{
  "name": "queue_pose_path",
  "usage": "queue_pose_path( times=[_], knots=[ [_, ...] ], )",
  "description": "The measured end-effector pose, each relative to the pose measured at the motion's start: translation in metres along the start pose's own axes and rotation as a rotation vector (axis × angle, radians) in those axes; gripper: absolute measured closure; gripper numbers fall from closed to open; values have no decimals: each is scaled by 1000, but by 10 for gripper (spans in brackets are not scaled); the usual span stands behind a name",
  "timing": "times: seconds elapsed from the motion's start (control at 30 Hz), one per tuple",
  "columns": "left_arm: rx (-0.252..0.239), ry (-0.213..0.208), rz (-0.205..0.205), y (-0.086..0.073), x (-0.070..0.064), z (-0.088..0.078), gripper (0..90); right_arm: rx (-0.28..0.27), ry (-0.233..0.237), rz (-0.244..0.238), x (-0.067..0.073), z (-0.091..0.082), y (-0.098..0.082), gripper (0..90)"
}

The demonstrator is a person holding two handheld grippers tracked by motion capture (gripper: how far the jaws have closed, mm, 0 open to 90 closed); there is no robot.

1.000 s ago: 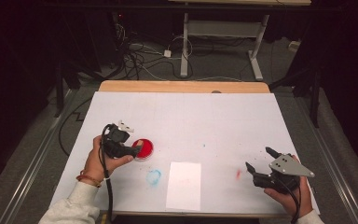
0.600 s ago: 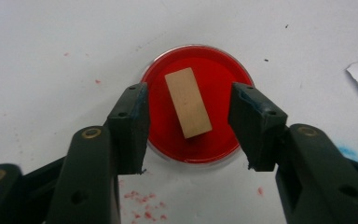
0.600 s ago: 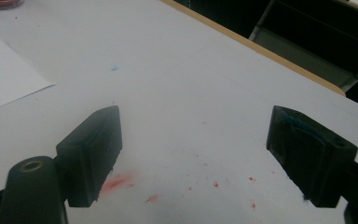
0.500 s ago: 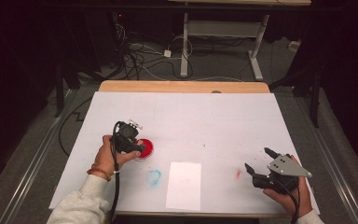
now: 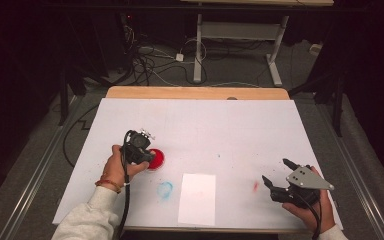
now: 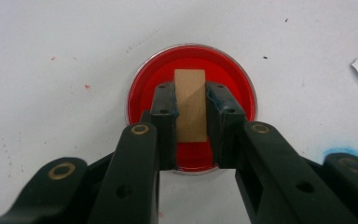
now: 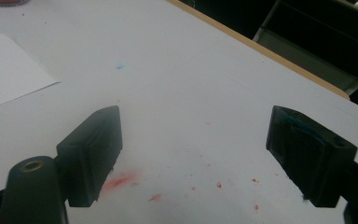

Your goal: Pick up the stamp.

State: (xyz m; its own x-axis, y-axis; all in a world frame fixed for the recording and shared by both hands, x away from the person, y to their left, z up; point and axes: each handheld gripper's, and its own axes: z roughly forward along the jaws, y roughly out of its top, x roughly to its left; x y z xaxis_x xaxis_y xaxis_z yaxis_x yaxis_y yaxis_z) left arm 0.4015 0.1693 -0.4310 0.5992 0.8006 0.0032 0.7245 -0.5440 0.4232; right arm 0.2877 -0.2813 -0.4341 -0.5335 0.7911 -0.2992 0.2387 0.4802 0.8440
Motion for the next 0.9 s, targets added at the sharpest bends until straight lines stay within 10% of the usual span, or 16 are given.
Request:
queue_pose_path(
  times=[0.9],
  knots=[
    [17,36,92,4,-4,3,740,-2,2,6,0,0,0,196]
  ],
)
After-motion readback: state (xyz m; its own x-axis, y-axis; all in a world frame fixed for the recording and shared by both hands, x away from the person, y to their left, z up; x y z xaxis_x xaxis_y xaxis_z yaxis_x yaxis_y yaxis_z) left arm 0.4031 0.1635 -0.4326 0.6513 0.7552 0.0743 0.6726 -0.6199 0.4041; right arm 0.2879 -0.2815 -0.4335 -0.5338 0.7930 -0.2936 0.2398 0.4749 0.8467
